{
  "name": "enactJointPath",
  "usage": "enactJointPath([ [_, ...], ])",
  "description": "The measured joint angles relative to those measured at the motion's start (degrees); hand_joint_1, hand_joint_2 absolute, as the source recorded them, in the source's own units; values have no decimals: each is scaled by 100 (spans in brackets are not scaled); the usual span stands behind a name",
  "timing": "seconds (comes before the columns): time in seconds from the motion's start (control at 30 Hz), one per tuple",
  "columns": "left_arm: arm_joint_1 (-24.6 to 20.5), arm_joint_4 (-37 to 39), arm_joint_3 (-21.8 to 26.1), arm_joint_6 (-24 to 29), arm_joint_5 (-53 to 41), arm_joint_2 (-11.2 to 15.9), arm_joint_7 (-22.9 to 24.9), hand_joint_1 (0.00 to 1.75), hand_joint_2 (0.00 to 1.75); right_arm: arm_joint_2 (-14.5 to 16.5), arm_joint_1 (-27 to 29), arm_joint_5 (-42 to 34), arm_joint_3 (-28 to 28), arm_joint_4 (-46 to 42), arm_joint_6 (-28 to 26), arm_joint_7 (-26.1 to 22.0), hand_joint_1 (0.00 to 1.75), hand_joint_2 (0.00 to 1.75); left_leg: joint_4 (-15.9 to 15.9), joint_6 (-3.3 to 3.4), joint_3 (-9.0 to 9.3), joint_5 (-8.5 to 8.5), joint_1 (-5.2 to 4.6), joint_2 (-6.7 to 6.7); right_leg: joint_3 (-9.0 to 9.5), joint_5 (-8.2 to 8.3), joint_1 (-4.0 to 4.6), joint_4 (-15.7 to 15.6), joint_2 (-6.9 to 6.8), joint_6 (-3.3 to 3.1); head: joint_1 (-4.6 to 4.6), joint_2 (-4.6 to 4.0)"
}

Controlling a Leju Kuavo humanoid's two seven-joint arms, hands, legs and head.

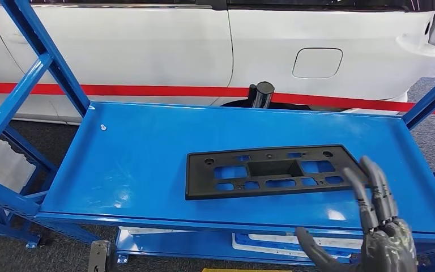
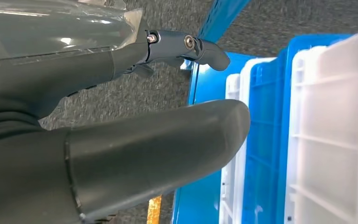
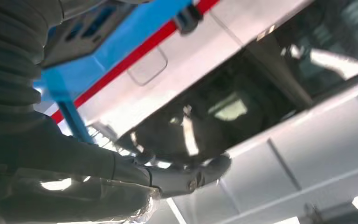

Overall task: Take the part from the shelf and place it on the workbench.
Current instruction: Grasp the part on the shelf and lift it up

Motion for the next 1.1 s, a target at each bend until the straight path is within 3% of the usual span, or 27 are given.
enactJointPath([
  [0.1, 3, 16, 42, 39, -4, -93, 20, 0, 0, -590, 38, 104, 471, -7, -70, 679, 0, 175, 0, 2, 9, -1, -2, 1, 8, 1, -1, -1, 1, 9, -2, 0],
  [0.23, 4, 39, 74, 87, -14, -276, 63, 0, 0, -1523, -114, 266, 1250, -10, -208, 1992, 0, 175, 1, 6, 14, 1, -2, 4, 12, 5, -1, -1, 2, 14, -2, 0],
  [0.43, 64, 68, 129, 73, -3, -443, 8, 0, 0, -2131, -568, 265, 2005, 1, -452, 2602, 0, 175, 2, 8, 21, 3, -1, 7, 14, 7, 0, 0, 6, 16, -3, 0],
  [0.93, 103, 96, 203, 75, -2, -467, -31, 0, 0, -2363, -1026, 132, 2278, 37, -537, 2621, 0, 175, 1, 8, 21, 3, 1, 9, 14, 6, 0, 1, 10, 16, -3, 0],
  [1.0, 115, 97, 216, 84, 5, -466, -89, 0, 0, -2277, -1261, -76, 2396, 195, -634, 2510, 0, 175, 1, 8, 23, 3, 3, 13, 14, 6, 2, 1, 13, 16, -4, 0],
  [1.1, 150, 98, 229, 73, 7, -466, -165, 0, 0, -1898, -1717, -511, 2540, 823, -848, 1925, 0, 175, 1, 8, 30, 4, 8, 23, 17, 6, 6, 2, 20, 16, -4, 0],
])
